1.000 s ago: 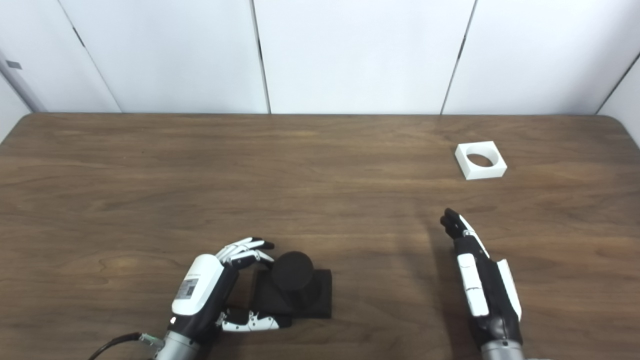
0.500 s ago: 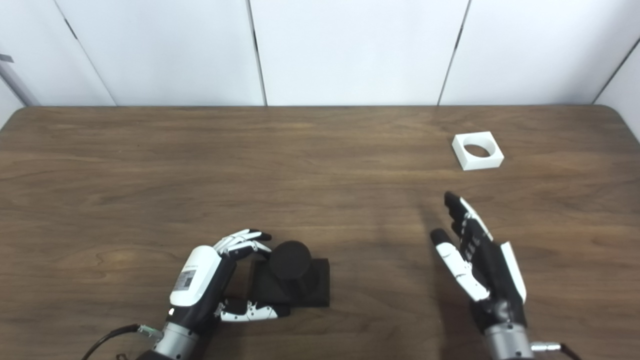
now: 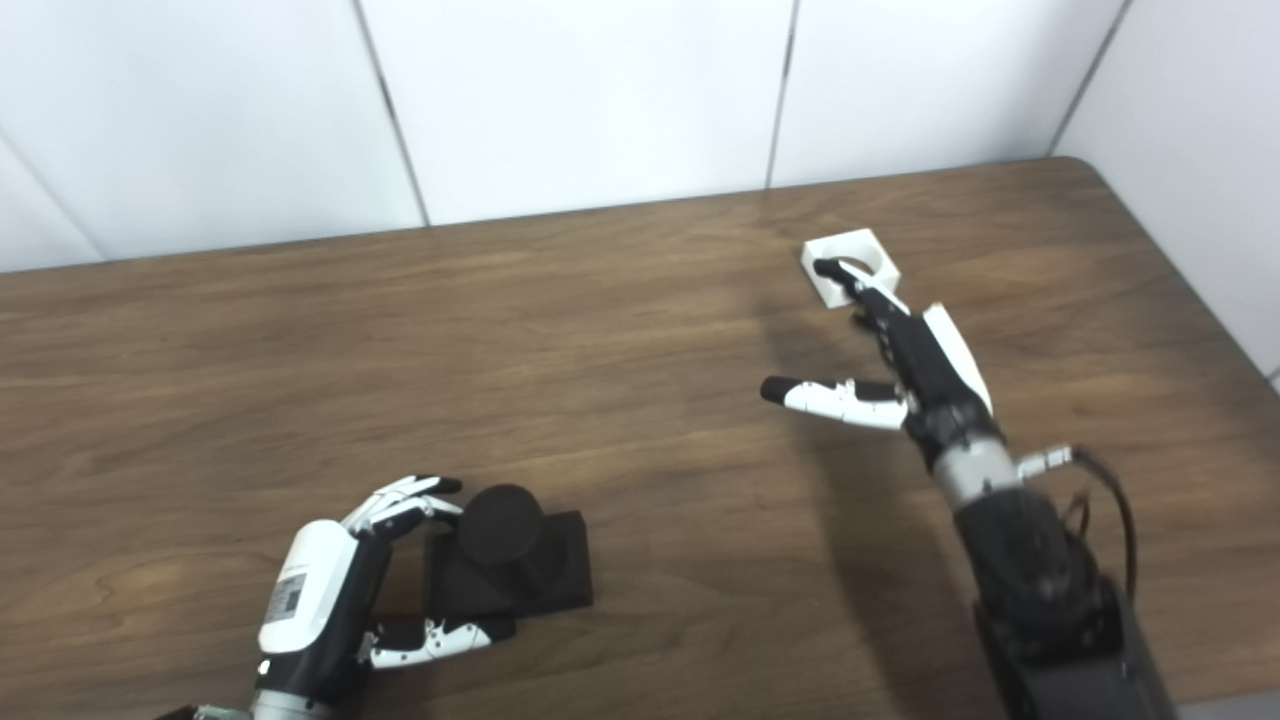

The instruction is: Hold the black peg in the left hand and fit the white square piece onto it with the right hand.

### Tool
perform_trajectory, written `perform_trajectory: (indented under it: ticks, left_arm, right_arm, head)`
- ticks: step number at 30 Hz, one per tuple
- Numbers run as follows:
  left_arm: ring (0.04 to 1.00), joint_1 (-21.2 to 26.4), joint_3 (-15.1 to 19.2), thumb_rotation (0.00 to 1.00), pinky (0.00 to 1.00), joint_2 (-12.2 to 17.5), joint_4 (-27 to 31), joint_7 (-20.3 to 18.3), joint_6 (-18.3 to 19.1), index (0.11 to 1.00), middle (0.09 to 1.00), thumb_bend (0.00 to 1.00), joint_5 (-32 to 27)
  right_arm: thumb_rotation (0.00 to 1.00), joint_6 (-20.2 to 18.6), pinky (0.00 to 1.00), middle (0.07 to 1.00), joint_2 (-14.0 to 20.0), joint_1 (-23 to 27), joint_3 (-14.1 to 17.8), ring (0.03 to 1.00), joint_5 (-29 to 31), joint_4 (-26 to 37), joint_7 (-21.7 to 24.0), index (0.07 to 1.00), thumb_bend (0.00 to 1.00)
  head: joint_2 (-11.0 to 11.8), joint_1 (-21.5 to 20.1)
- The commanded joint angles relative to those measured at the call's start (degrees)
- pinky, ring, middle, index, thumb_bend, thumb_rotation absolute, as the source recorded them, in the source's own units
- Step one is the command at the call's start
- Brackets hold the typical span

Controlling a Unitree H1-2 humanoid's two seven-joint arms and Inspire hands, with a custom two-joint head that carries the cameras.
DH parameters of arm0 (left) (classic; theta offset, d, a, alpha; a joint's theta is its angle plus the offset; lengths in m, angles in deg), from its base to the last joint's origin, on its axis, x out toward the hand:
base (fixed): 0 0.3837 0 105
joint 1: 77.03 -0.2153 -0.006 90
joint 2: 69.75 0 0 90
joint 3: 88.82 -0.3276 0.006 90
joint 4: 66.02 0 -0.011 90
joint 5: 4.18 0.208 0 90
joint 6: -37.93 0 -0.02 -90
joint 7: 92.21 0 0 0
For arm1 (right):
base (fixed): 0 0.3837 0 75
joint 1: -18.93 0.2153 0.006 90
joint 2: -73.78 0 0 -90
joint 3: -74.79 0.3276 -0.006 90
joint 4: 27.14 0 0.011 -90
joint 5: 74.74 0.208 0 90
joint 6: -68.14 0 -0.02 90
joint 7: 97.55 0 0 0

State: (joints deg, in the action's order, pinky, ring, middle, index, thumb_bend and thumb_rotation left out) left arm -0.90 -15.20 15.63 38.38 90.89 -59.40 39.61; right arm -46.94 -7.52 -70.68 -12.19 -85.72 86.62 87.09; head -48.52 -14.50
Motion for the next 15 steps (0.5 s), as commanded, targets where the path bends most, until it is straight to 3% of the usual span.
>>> perform_trajectory:
  ticks: [1, 5, 8, 15]
  left_arm:
    - [0.836, -1.1, 0.3, 0.04, 0.74, 1.0, 0.7, -1.5, 0.7, 0.487, 0.786, 0.52, -0.5]
    - [0.837, -1.1, 0.5, 0.04, 0.73, 1.2, 1.3, -2.0, 1.0, 0.487, 0.783, 0.52, -0.6]
    - [0.837, -1.1, 0.8, 0.04, 0.74, 1.3, 1.5, -2.4, 1.0, 0.487, 0.783, 0.52, -0.6]
    - [0.836, -1.3, 1.2, 0.04, 0.73, 1.3, 2.1, -2.9, 0.9, 0.487, 0.783, 0.52, -0.4]
  right_arm:
    - [0.27, -0.6, 1.00, 0.970, 4.1, 4.6, -0.2, 0.999, -3.1, -0.2, 1.5, 0.869, 0.86]
    - [0.31, -1.6, 1.00, 0.977, 9.8, 10.9, -2.5, 1.000, -8.9, -5.4, 5.1, 0.857, 0.93]
    - [0.28, -1.8, 0.99, 0.988, 11.0, 15.0, -2.3, 1.000, -10.7, -9.7, 8.0, 0.834, 0.98]
    - [0.27, -1.8, 0.94, 1.000, 13.6, 21.6, -4.0, 1.000, -14.1, -18.2, 11.9, 0.832, 0.97]
  head:
    - [-0.3, -1.0]
    - [-0.6, -2.8]
    - [-0.5, -3.8]
    - [-0.6, -5.4]
